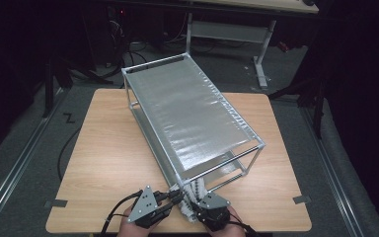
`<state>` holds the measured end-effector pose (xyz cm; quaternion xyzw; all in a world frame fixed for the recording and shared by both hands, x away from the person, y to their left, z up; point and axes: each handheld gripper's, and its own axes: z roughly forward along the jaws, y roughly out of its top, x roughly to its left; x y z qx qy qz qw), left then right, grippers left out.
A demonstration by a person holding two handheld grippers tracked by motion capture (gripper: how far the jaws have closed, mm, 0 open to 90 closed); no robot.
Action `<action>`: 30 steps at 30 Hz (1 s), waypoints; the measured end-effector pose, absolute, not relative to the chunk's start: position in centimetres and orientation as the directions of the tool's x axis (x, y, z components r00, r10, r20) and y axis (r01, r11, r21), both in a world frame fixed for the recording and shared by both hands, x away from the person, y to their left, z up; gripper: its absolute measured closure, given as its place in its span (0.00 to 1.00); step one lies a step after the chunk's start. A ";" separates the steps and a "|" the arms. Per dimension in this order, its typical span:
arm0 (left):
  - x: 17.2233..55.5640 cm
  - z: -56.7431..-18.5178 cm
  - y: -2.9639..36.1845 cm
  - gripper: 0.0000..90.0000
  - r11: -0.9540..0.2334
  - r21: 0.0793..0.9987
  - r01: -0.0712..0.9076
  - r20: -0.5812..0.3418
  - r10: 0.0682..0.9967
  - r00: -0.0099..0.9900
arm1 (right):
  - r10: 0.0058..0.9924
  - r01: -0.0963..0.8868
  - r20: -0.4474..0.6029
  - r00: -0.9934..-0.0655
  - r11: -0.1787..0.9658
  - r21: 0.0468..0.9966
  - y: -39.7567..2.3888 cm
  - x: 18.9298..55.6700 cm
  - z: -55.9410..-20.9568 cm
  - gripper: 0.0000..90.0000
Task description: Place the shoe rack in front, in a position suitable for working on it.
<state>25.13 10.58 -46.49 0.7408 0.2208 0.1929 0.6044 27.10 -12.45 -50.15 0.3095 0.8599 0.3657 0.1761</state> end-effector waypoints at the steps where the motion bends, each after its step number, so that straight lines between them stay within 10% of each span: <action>1: 25.1 -46.5 10.6 0.90 -0.172 0.981 0.094 0.019 0.560 0.828 | 0.663 0.401 -0.084 -0.744 0.543 0.737 -12.6 27.2 -50.1 0.86; 30: 25.1 -46.4 10.6 0.90 -0.176 0.980 0.095 0.020 0.559 0.829 | 0.901 0.554 -0.139 -0.412 0.368 0.747 -23.1 33.1 -50.2 0.87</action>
